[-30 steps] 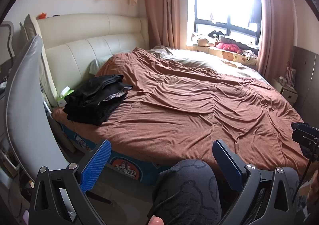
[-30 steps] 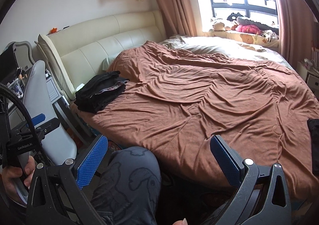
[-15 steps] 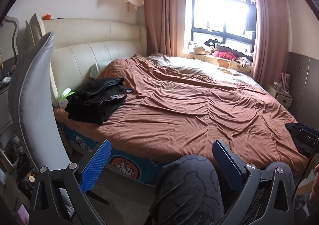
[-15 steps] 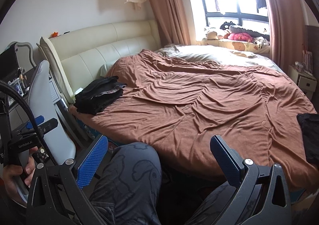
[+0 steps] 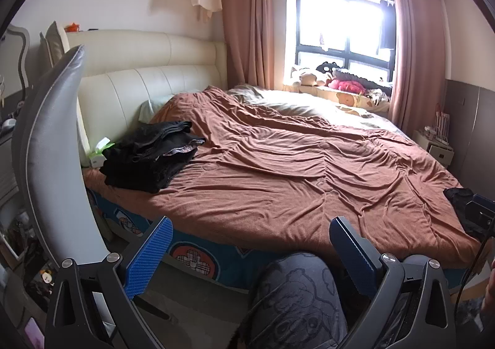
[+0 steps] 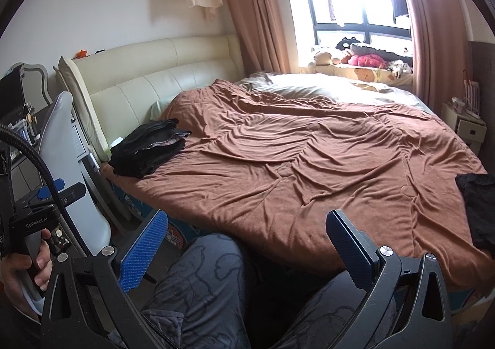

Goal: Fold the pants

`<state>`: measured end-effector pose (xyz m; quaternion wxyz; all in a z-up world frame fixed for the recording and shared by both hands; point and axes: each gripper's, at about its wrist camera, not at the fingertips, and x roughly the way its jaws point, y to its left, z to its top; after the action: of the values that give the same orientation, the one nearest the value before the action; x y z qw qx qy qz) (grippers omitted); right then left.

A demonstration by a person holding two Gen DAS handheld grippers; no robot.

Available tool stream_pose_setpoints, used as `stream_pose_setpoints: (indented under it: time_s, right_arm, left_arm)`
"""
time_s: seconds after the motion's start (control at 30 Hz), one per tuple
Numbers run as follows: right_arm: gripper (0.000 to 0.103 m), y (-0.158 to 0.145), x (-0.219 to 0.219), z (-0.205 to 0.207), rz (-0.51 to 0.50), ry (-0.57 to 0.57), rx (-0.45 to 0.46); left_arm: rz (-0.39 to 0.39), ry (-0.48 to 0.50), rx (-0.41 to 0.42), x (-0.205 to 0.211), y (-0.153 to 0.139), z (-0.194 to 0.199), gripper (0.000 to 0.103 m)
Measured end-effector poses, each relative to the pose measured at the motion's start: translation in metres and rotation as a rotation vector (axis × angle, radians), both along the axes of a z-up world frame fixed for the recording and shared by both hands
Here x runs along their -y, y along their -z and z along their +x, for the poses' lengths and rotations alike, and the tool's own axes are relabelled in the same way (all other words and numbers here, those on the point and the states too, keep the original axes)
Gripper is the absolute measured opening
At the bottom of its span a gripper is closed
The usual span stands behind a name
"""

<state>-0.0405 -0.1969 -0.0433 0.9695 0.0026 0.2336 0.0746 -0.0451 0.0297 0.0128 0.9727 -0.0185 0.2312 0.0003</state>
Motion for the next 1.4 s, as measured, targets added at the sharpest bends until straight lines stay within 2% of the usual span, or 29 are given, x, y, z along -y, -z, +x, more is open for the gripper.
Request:
stream_pose_setpoints:
  time_s: [0.5,1.4]
  right_arm:
    - [0.103,0.004,0.007,0.009,0.034,0.009,-0.004]
    - [0.103,-0.001,0.01,-0.003,0.003,0.034,0.017]
  left_arm:
    - [-0.005,0.008,0.007,0.005,0.0,0.012,0.102]
    - [0.006,0.028,0.024,0.013,-0.006,-0.001,0.102]
